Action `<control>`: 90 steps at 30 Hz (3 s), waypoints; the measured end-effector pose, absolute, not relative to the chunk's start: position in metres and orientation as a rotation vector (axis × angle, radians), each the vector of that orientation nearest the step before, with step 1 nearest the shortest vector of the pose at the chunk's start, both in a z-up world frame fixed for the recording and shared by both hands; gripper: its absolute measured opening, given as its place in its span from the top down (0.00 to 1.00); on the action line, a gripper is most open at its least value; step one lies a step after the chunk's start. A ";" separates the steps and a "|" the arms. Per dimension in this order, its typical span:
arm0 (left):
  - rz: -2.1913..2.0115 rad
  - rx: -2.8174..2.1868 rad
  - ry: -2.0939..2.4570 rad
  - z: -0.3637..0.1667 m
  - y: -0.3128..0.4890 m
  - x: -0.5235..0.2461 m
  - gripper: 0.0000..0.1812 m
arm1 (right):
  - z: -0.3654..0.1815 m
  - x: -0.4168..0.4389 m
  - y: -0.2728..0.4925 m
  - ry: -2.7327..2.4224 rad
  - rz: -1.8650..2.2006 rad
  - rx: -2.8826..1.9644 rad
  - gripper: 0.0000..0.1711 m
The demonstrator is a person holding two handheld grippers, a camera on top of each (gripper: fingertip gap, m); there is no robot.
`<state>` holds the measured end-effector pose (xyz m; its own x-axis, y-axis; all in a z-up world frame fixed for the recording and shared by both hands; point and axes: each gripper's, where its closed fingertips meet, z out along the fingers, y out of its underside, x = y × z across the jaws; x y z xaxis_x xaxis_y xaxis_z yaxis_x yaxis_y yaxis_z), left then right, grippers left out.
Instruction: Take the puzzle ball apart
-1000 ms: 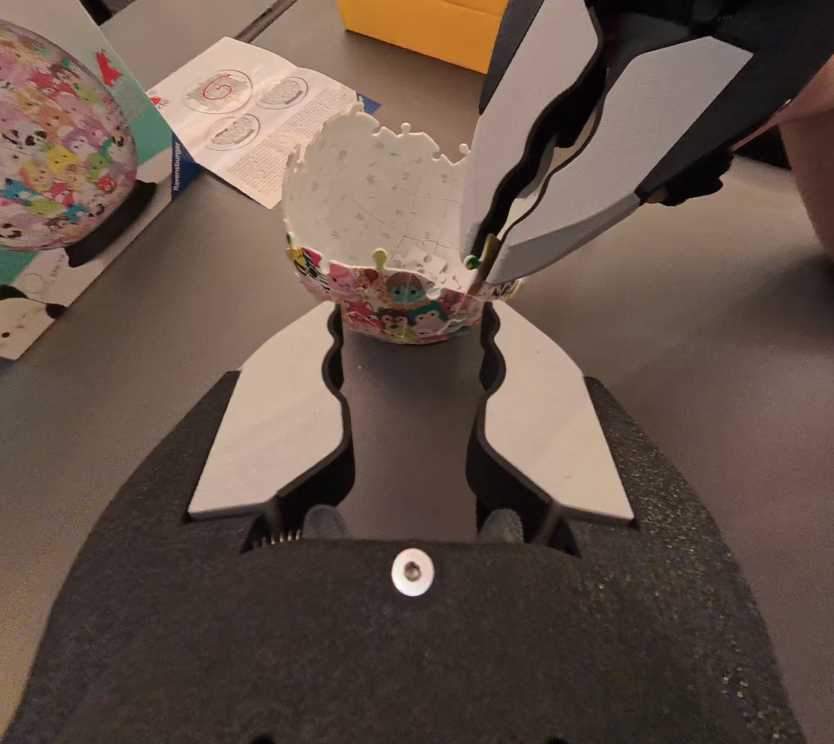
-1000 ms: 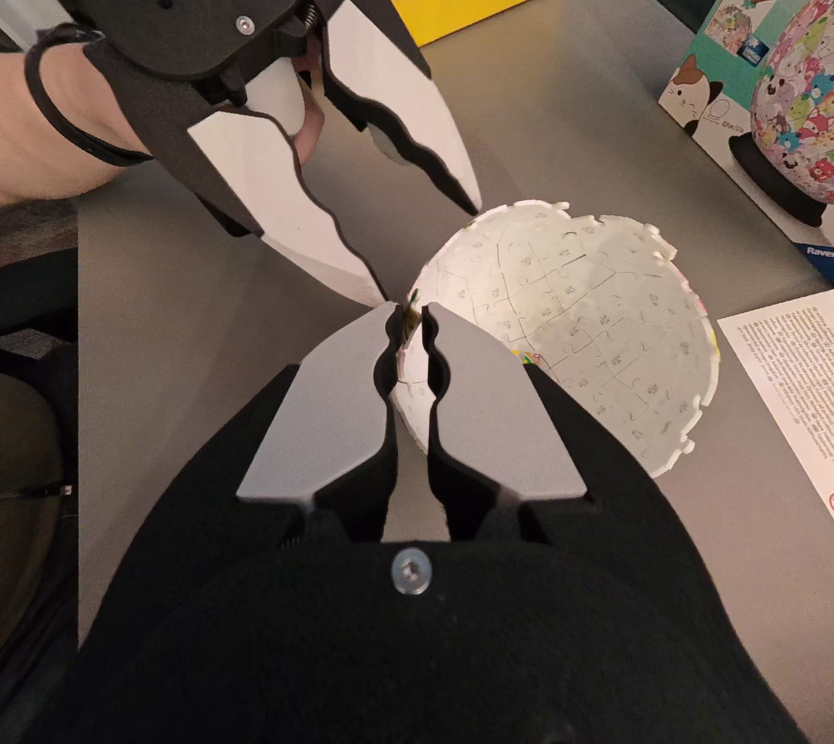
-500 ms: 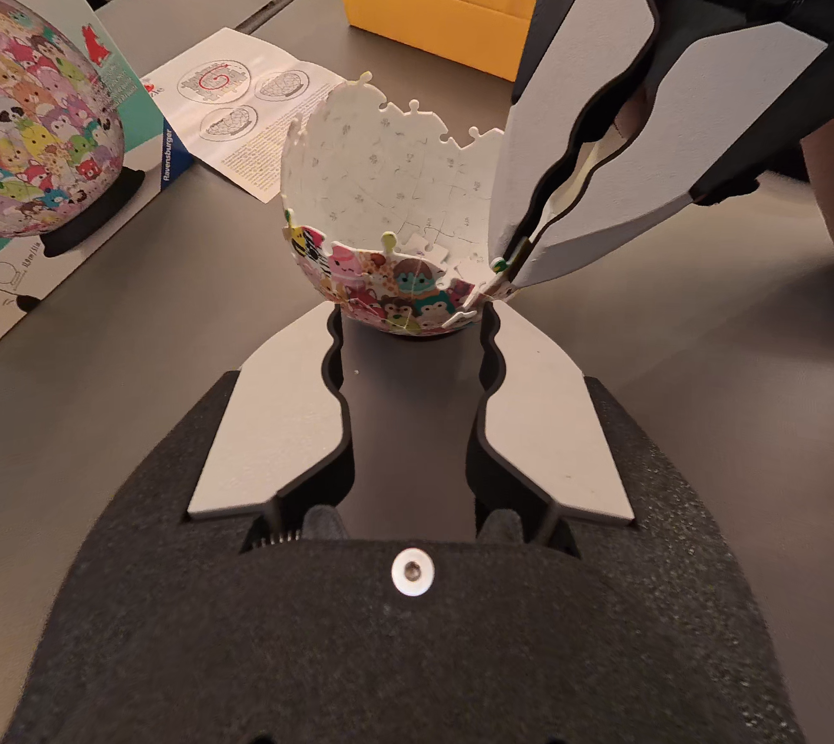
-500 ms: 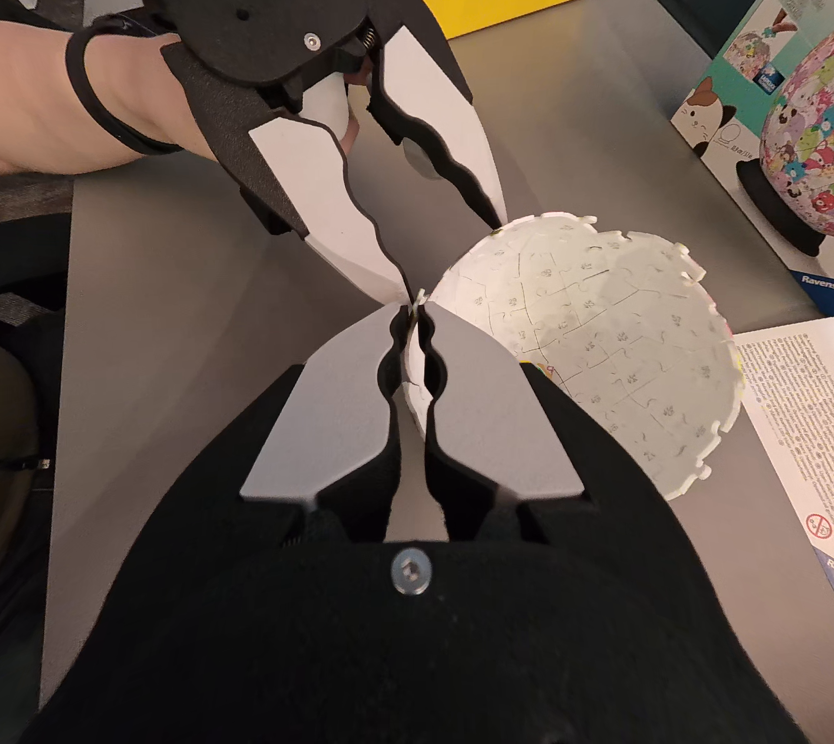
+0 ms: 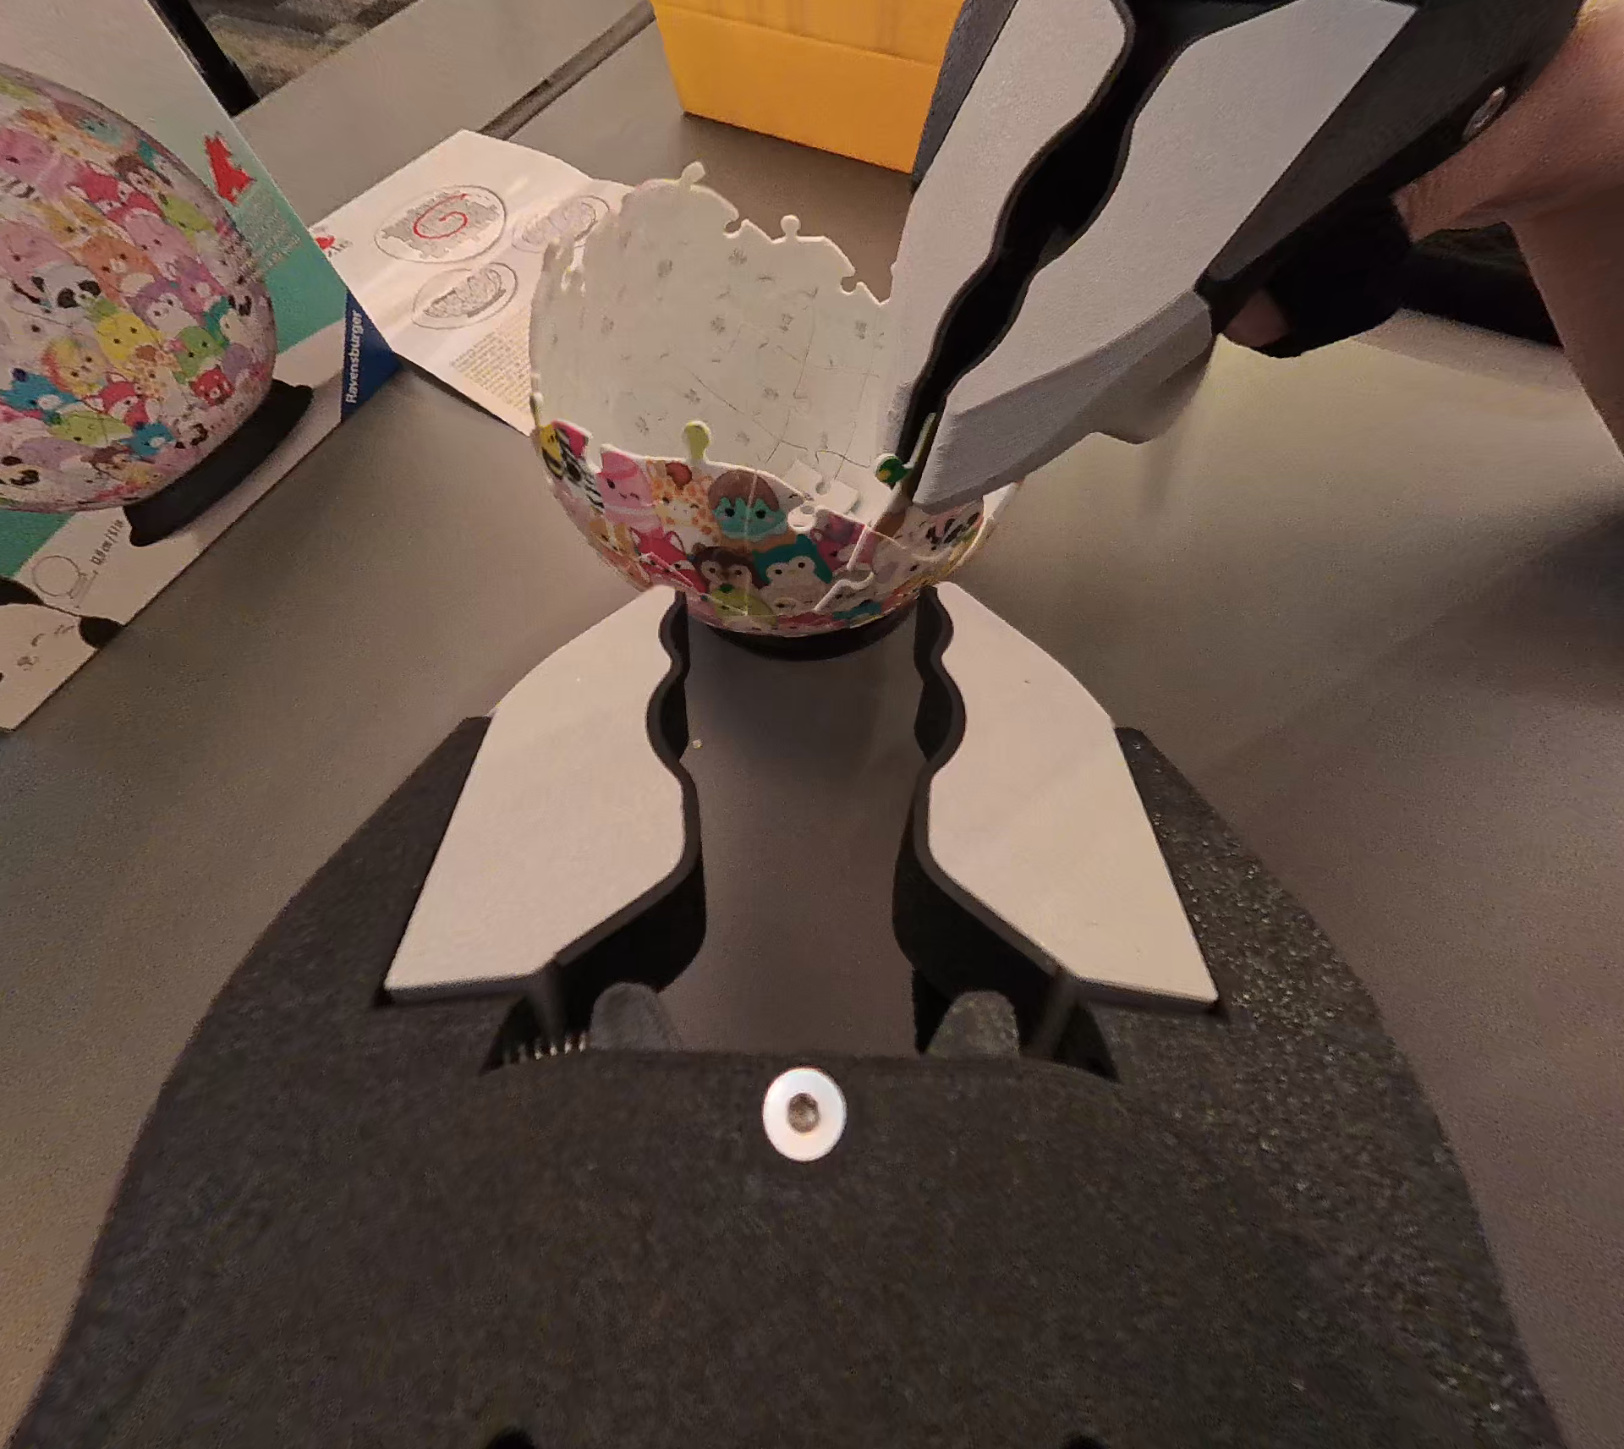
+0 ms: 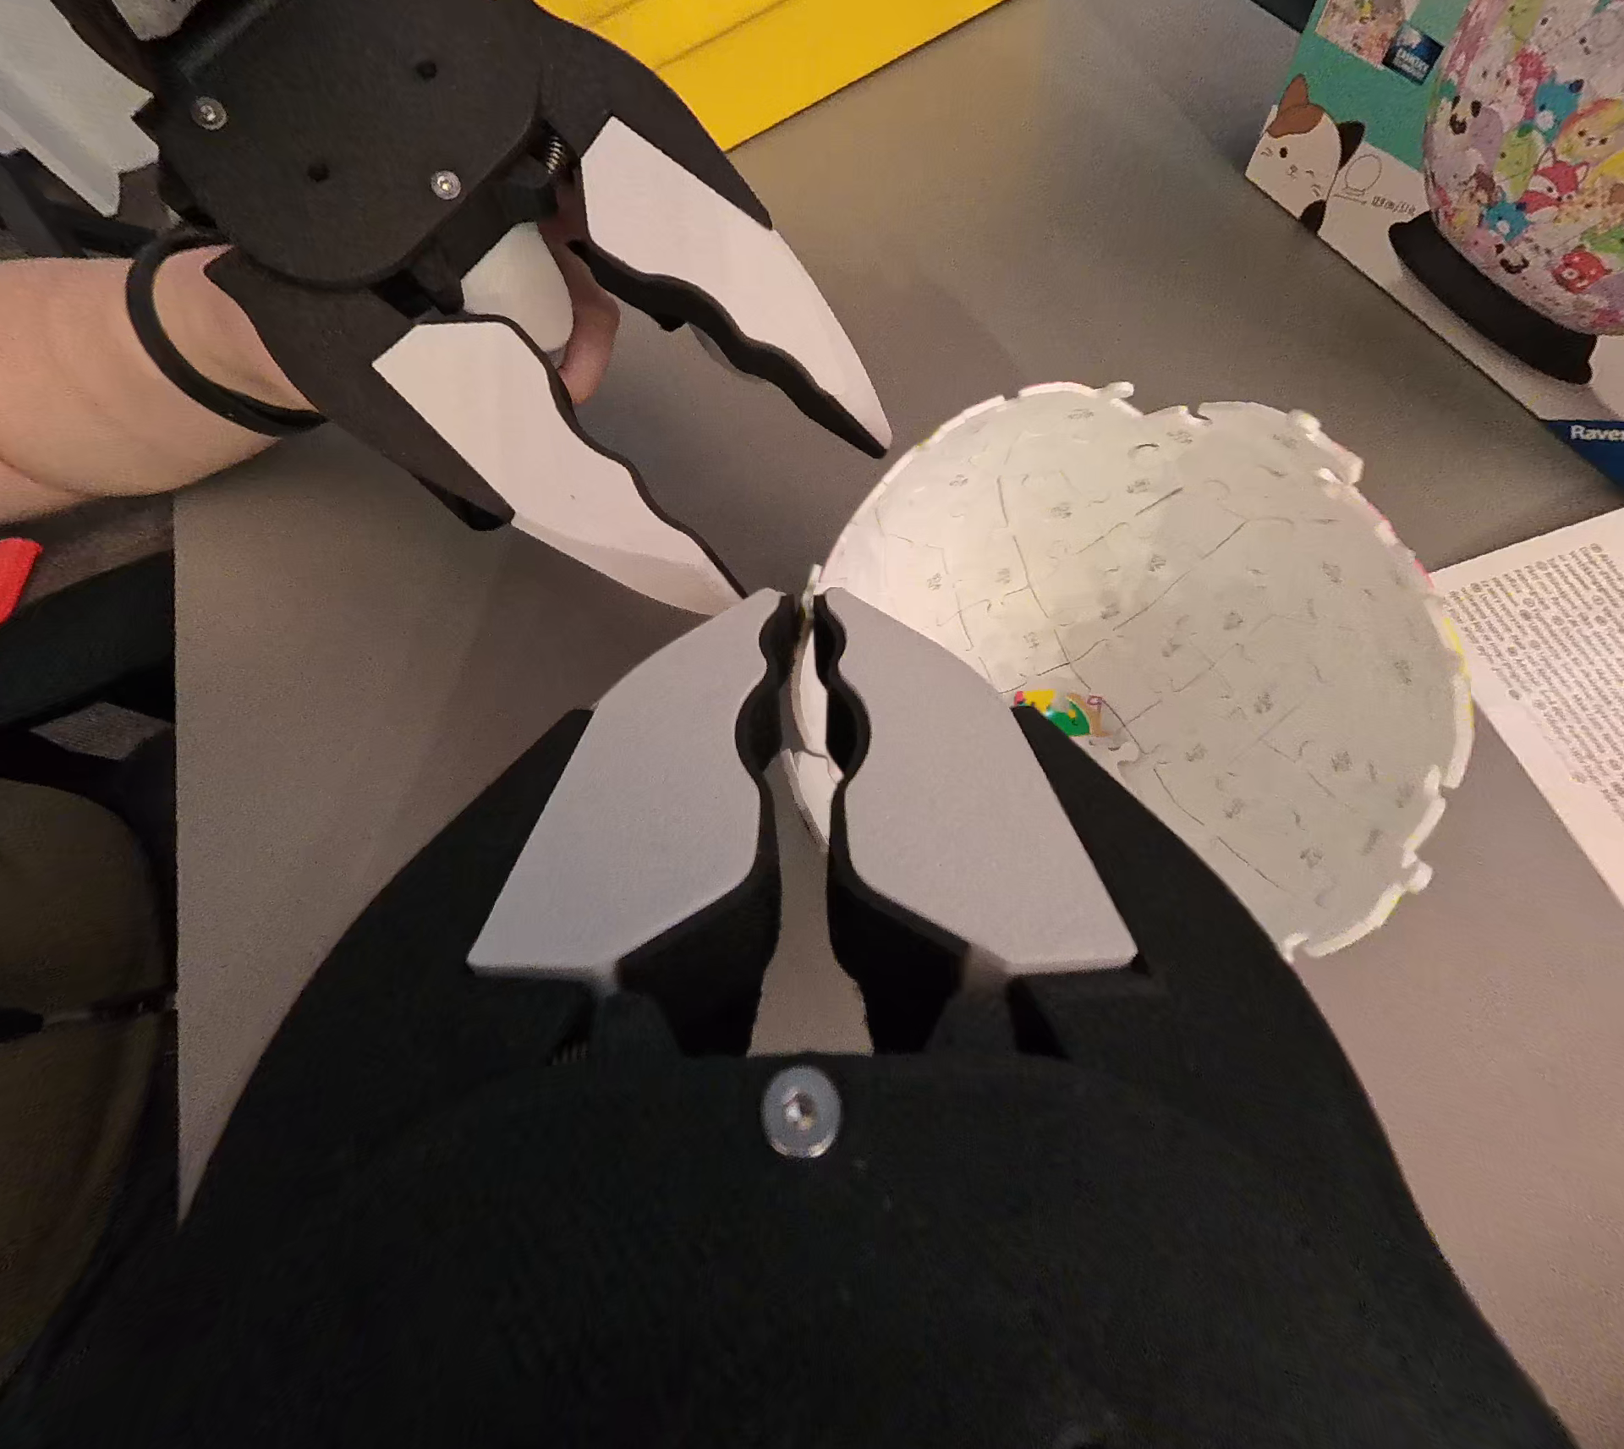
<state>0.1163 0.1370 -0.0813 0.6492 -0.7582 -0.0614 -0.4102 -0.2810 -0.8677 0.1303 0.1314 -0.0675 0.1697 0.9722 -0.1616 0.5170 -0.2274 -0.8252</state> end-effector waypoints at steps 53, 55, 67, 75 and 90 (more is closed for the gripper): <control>-0.271 -1.885 2.383 -0.083 0.104 0.145 0.99 | -0.081 0.167 0.128 -1.540 0.793 -1.446 0.98; -0.262 -1.880 2.375 -0.081 0.106 0.147 0.98 | -0.077 0.169 0.128 -1.529 0.796 -1.438 0.98; -0.306 -1.920 2.214 -0.079 0.115 0.148 0.93 | 0.027 0.252 0.164 -1.058 0.498 -1.362 0.98; -0.208 -1.912 2.235 -0.080 0.118 0.143 0.96 | -0.057 0.441 0.277 -0.609 0.101 -2.164 0.98; -0.167 -1.938 2.235 -0.078 0.120 0.140 0.96 | -0.034 0.461 0.272 -0.459 0.182 -1.986 0.84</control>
